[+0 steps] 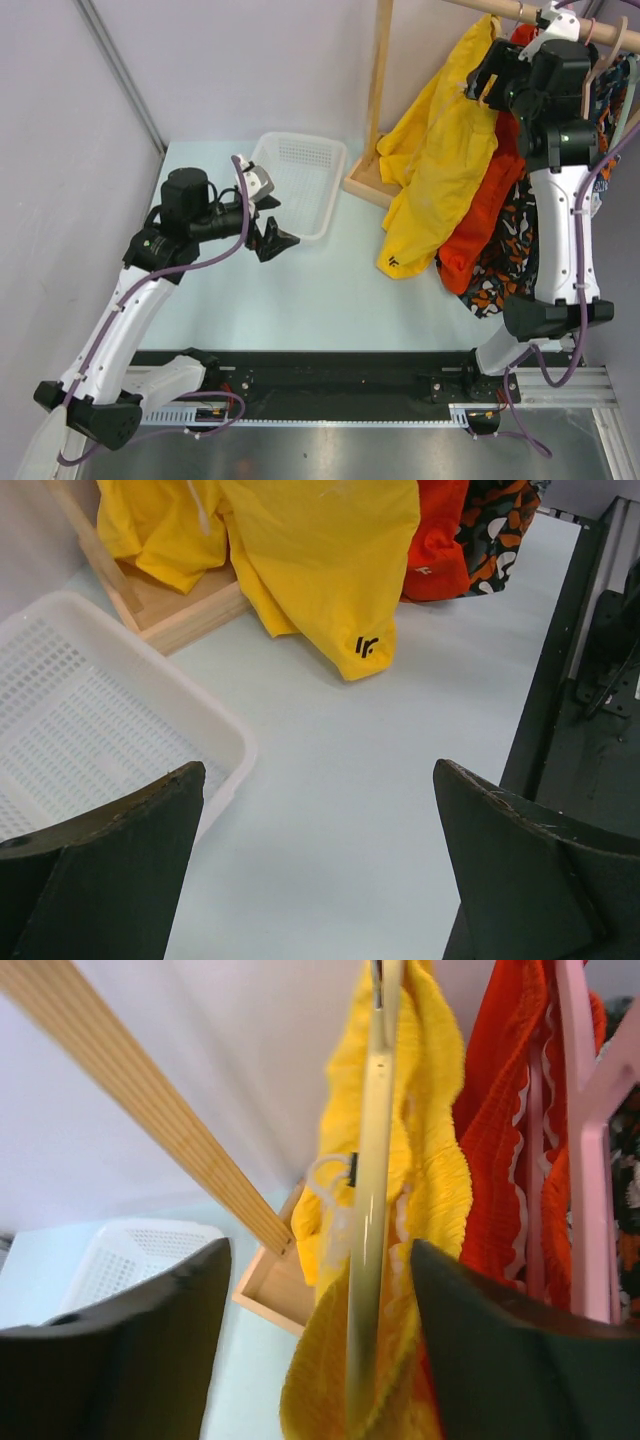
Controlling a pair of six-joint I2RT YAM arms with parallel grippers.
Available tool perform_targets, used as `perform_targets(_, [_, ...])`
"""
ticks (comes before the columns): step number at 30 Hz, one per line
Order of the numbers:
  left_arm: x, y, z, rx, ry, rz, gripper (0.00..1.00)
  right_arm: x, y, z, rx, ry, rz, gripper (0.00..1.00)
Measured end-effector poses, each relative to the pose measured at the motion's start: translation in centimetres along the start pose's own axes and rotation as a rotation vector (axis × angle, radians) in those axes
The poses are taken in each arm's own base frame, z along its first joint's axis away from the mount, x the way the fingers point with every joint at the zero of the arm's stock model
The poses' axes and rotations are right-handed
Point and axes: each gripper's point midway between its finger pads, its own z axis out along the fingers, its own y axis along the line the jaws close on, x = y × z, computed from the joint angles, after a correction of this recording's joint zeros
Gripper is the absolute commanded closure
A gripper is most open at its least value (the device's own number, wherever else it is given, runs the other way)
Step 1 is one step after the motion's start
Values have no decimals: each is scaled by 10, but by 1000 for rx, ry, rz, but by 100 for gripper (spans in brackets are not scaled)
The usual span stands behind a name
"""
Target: Place the shorts on the hanger
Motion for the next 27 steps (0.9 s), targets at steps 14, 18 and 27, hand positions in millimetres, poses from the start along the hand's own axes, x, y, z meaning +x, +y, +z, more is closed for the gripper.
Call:
perform_targets(14, [18, 49, -9, -128, 17, -279, 0, -55, 25, -130, -149, -254, -107, 0])
perform_targets(18, [26, 76, -15, -186, 39, -382, 0, -19, 43, -149, -279, -196, -183, 0])
perform_targets(27, [69, 106, -38, -365, 182, -510, 0, 135, 62, -157, -529, 160, -295, 0])
